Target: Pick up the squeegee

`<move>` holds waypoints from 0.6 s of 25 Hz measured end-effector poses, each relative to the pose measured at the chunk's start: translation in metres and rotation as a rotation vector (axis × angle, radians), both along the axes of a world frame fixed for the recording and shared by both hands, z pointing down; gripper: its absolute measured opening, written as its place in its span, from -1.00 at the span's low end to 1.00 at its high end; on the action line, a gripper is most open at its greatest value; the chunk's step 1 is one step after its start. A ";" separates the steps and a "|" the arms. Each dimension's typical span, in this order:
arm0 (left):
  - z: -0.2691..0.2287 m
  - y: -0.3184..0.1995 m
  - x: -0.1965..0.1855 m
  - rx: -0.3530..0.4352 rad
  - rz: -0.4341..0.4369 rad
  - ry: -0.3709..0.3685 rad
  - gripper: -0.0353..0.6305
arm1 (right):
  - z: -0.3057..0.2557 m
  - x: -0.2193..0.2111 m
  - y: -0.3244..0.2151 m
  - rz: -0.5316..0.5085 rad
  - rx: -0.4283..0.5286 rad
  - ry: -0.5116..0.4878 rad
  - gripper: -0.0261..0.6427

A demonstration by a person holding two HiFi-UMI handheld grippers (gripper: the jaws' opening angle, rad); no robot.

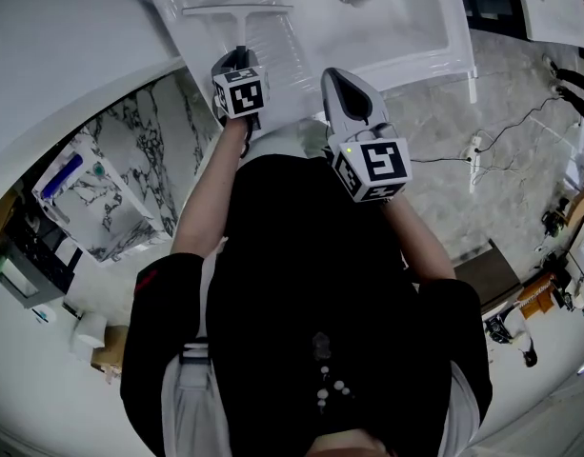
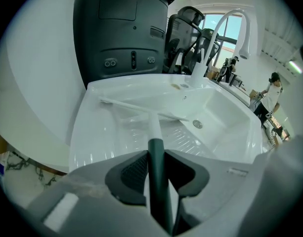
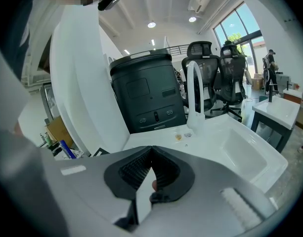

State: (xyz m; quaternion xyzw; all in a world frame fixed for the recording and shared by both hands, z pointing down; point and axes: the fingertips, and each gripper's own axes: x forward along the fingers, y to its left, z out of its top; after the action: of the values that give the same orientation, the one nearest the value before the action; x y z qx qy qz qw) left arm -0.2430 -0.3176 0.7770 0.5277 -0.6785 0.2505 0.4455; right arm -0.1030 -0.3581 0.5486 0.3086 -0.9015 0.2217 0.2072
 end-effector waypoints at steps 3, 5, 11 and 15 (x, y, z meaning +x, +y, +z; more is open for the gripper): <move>-0.009 0.001 -0.001 0.032 0.003 -0.004 -0.57 | -0.002 0.005 0.003 -0.002 0.005 -0.004 -0.92; -0.016 0.001 -0.001 0.056 0.006 -0.009 -0.57 | -0.004 0.007 0.005 -0.007 0.009 -0.010 -0.92; -0.040 0.009 0.008 0.108 -0.003 -0.024 -0.57 | -0.009 0.017 0.012 -0.026 0.027 -0.026 -0.92; -0.059 0.014 0.018 0.153 -0.020 -0.033 -0.57 | -0.013 0.025 0.019 -0.045 0.037 -0.038 -0.92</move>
State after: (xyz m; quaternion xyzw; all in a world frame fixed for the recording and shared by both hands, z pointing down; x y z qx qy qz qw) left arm -0.2246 -0.3039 0.7177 0.5493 -0.7081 0.2021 0.3950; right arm -0.0778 -0.3391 0.5358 0.2876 -0.9160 0.2063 0.1891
